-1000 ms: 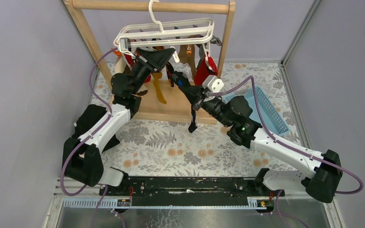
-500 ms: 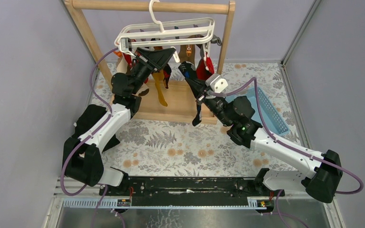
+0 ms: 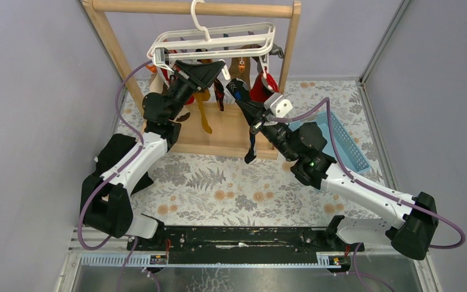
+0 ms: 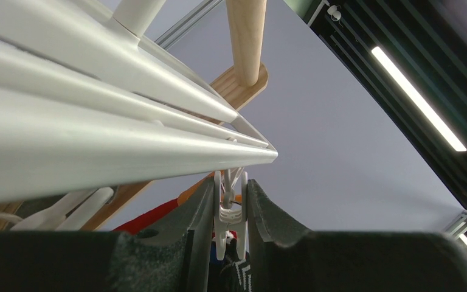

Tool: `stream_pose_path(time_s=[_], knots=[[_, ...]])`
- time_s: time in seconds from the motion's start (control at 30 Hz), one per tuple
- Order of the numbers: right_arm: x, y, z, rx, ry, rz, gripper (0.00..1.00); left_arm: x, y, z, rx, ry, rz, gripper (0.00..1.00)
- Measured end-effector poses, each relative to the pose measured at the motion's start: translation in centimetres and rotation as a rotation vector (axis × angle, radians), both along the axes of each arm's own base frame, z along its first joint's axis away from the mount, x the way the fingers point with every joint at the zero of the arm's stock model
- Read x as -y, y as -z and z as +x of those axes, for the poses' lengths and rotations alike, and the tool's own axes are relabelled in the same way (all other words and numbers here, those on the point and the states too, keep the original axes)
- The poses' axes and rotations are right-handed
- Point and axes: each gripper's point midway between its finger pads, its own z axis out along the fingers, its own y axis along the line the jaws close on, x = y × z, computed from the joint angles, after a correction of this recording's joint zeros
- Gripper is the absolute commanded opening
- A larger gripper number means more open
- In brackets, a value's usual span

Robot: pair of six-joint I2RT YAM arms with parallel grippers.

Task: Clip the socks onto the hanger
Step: Clamp the sock onto the hanger.

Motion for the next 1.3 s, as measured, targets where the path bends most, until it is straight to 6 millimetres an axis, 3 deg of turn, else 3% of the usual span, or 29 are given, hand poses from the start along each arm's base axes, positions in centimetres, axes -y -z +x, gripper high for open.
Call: stream_pose_path(time_s=[0.4, 1.3], knots=[[-0.1, -1.8, -0.9, 0.008, -0.039, 0.045, 0.0, 0.0, 0.1, 0.1, -0.004, 0.005, -0.005, 0.0], [-0.1, -1.8, -0.9, -0.025, -0.049, 0.071, 0.0, 0.0, 0.0, 0.1, -0.014, 0.021, -0.025, 0.0]])
